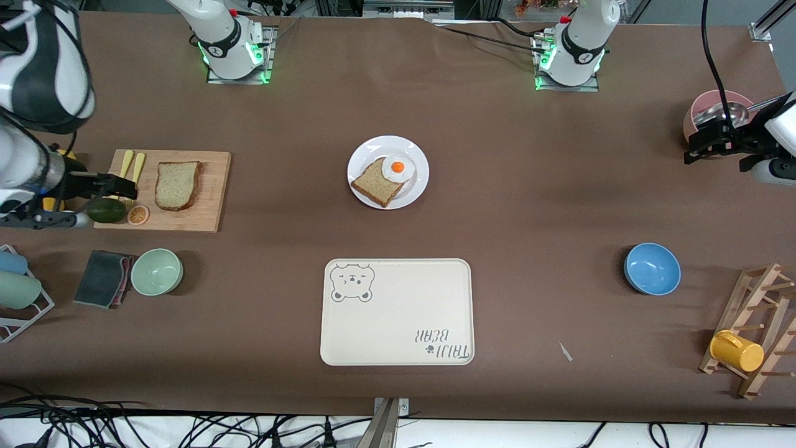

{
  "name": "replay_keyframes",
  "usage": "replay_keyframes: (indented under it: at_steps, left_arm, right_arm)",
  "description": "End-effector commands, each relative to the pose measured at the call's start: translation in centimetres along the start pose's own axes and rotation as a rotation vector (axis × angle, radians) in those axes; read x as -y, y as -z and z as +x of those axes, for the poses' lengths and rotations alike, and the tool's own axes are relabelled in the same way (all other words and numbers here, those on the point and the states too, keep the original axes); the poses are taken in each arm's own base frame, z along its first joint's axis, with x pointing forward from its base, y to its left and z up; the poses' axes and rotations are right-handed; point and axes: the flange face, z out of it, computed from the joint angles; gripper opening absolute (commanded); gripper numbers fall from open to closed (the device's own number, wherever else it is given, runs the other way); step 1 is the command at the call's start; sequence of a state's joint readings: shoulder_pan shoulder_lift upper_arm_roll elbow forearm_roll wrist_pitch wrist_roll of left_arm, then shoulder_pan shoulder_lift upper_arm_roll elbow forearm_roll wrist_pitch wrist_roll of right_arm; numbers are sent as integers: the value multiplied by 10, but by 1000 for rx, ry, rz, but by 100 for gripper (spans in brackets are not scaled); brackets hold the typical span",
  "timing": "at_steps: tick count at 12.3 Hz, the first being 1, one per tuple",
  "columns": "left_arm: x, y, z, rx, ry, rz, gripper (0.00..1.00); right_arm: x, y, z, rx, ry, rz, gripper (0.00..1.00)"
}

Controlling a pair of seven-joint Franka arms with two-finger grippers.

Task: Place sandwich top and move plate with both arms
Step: 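Reach the right gripper down to the bread slice on the cutting board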

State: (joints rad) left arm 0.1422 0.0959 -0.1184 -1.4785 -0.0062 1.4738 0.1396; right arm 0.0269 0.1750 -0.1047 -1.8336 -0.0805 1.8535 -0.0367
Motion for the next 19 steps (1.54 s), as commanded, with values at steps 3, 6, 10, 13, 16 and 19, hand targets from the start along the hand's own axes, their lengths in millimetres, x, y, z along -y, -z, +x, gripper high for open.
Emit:
replay_keyframes:
  at_steps: [3,6,10,13,16,19]
  left_arm:
    - [1,5,2,-8,-15,29,100]
    - [1,5,2,-7,-16,29,100]
    - [1,5,2,-9,-18,29,100]
    - [4,6,2,-12,-21,28,100]
    - [4,6,2,-11,-23,26,100]
    - [2,6,1,-12,-24,26,100]
  right_arm:
    - [34,-62,-25,27,-66,-110,92]
    - [64,-105,-39,-22,-106,-268,90]
    - [96,-151,-50,-40,-152,-338,76]
    - [109,-170,-50,-56,-175,-381,65]
    - [114,-189,-46,-67,-178,-364,57]
    - [117,-207,-43,-70,-218,-356,47]
